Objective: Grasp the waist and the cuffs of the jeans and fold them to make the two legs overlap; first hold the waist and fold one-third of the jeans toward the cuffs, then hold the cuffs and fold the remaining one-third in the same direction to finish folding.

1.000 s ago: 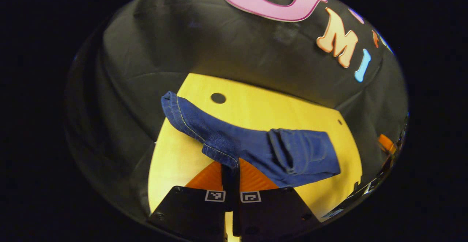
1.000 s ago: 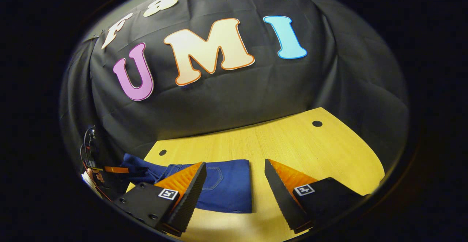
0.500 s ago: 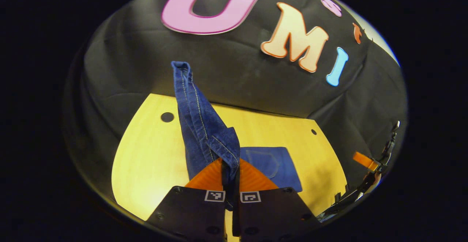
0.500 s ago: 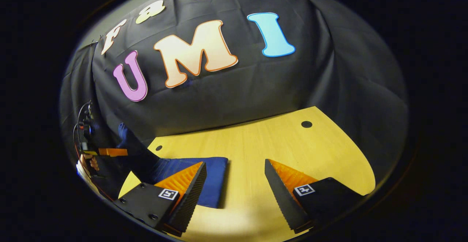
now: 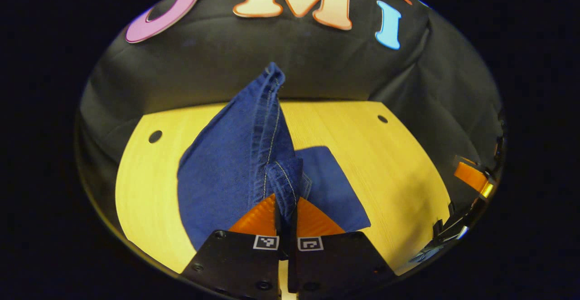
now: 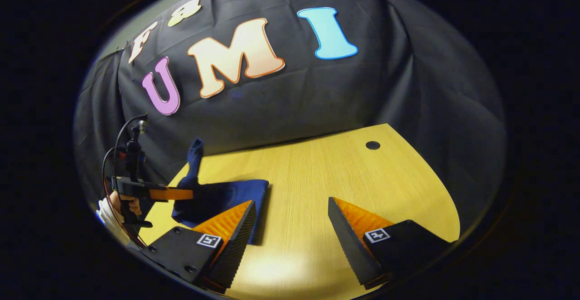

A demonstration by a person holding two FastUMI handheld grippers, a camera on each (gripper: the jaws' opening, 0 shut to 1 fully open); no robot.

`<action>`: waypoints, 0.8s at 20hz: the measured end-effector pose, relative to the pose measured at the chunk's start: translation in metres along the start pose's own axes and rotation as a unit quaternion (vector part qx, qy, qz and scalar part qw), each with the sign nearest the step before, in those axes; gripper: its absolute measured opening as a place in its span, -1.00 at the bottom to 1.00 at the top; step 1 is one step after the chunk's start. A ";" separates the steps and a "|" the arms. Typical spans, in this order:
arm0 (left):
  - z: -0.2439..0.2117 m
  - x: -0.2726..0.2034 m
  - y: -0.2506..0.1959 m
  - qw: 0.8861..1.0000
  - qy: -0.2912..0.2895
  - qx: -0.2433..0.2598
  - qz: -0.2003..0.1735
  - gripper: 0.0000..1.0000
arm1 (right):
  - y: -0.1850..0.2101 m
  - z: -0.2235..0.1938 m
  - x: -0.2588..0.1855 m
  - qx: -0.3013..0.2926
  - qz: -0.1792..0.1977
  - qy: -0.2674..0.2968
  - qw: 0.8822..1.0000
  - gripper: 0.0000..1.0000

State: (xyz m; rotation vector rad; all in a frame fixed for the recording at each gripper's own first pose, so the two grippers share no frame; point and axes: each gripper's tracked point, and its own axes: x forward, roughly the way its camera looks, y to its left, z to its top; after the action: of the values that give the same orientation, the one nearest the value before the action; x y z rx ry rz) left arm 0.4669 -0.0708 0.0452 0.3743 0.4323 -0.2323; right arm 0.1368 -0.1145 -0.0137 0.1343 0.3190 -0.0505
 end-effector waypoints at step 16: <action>-0.044 0.020 -0.051 0.998 0.014 0.050 0.048 0.12 | 0.016 -0.012 -0.019 0.028 0.021 0.005 0.999 0.97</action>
State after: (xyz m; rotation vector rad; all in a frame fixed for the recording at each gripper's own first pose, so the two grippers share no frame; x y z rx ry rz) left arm 0.4532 -0.1027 -0.0159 0.4959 0.4302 -0.1566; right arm 0.1157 -0.0963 -0.0168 0.1972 0.3245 -0.0164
